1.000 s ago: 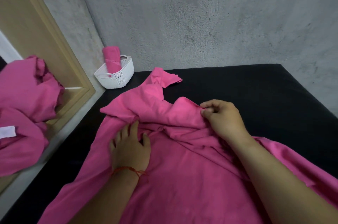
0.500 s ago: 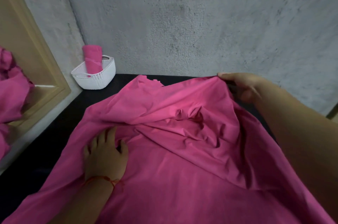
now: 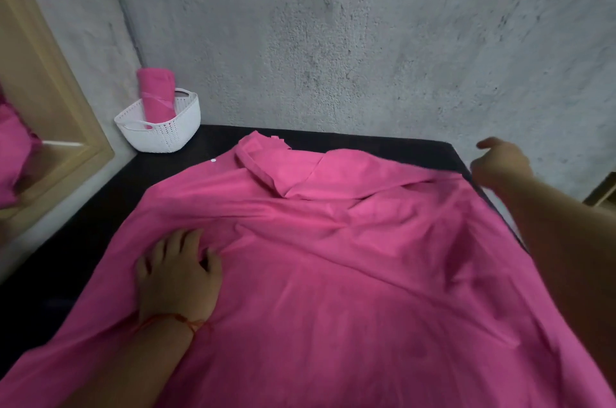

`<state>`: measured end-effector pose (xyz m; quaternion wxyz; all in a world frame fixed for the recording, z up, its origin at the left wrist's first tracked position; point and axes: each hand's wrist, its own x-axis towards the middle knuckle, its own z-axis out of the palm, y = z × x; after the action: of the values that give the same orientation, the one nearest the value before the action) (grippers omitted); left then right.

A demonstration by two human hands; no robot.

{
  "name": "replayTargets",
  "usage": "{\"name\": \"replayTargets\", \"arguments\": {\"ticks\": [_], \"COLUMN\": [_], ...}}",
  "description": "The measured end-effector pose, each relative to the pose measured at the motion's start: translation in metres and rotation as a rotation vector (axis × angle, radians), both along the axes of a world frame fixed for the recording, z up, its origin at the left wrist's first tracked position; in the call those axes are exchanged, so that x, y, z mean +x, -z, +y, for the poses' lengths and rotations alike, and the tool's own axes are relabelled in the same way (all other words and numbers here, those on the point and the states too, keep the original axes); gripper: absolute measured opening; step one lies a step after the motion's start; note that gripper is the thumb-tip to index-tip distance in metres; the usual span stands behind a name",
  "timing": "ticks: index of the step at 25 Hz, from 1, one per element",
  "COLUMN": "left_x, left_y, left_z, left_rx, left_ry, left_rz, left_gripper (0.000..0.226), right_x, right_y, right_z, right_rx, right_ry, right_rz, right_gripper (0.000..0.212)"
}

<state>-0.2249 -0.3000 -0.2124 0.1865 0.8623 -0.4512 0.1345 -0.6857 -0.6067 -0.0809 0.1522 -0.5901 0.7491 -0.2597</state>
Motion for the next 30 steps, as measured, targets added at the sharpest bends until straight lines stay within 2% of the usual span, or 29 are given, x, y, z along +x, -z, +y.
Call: {"name": "replayTargets", "arguments": {"ticks": [3,5,7,8,10,12,17,22,30], "left_x": [-0.002,-0.002,0.000,-0.001,-0.003,0.001,0.019,0.021,-0.001], "left_y": [-0.002,-0.004,-0.007,-0.008,-0.012,-0.012,-0.006,0.000,0.000], "left_z": [0.001,0.002,0.002,0.002,0.006,0.009,0.041,0.092,0.192], "left_rx": [0.039,0.070,0.070,0.054,0.010,-0.021,-0.005,-0.006,0.037], "left_ry": [0.012,0.030,0.062,0.080,0.115,0.148,0.311,0.370,0.319], "left_rz": [0.014,0.016,0.038,0.066,0.091,0.101,0.085,0.098,0.049], "left_gripper": [0.061,0.062,0.050,0.039,0.016,0.007,0.038,0.031,0.034], "right_x": [0.013,0.029,0.044,0.046,0.038,0.020,-0.009,-0.008,-0.014], "right_y": [0.046,0.074,0.093,0.095,0.104,0.116,0.127,0.127,0.115], "right_z": [0.031,0.066,0.101,0.118,0.145,0.168,0.222,0.269,0.342], "right_rx": [-0.044,-0.199,-0.332,-0.328,-0.236,-0.122,-0.082,0.011,0.167], "right_ry": [-0.106,-0.180,-0.241,-0.260,-0.330,-0.417,-0.398,-0.395,-0.445], "right_rz": [0.063,0.113,0.161,0.162,0.190,0.291,0.370,0.429,0.476], "right_gripper": [0.050,0.036,0.029,0.030,0.040,0.055,0.083,0.106,0.107]}}
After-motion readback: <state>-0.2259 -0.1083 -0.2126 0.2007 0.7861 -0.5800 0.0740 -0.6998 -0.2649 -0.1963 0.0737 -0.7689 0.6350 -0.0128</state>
